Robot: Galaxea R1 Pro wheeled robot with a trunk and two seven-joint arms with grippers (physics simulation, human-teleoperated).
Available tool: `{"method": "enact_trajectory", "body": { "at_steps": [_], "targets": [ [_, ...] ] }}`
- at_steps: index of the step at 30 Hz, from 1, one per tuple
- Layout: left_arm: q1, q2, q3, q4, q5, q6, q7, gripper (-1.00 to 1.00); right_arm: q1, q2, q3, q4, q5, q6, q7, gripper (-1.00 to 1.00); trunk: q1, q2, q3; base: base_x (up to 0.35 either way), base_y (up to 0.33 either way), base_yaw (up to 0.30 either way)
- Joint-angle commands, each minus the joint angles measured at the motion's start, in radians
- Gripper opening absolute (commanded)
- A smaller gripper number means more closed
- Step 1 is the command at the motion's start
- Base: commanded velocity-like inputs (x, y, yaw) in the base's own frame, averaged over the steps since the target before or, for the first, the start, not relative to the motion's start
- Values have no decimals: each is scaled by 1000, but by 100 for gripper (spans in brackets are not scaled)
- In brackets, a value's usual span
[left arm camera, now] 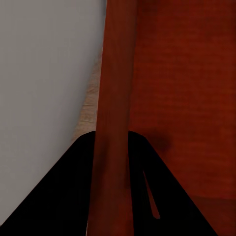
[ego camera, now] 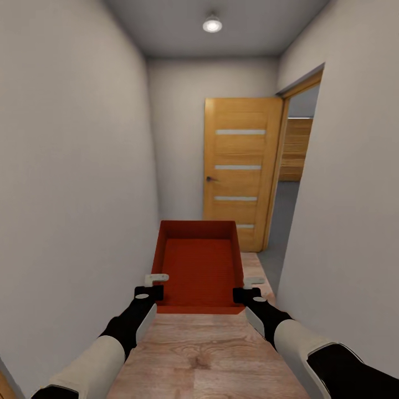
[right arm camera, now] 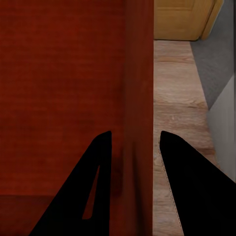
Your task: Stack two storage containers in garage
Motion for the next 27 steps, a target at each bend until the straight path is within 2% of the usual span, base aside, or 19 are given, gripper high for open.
{"method": "enact_trajectory", "body": {
  "at_steps": [1,12,27],
  "targets": [
    [-1,38,81,-5,-16,-13,12,-100,0,-8,-11,3,-18,-4,-6,-100,1,-1,0,321,0,-188],
    [-1,38,81,-5,-16,-13,12,-100,0,-9,-11,3,-18,-5,-6,-100,1,-1,0,321,0,-195],
    [-1,38,81,-4,-16,-13,12,-100,0,-9,-11,3,-18,-6,-6,-100,1,-1,0,321,0,-13]
  ]
}}
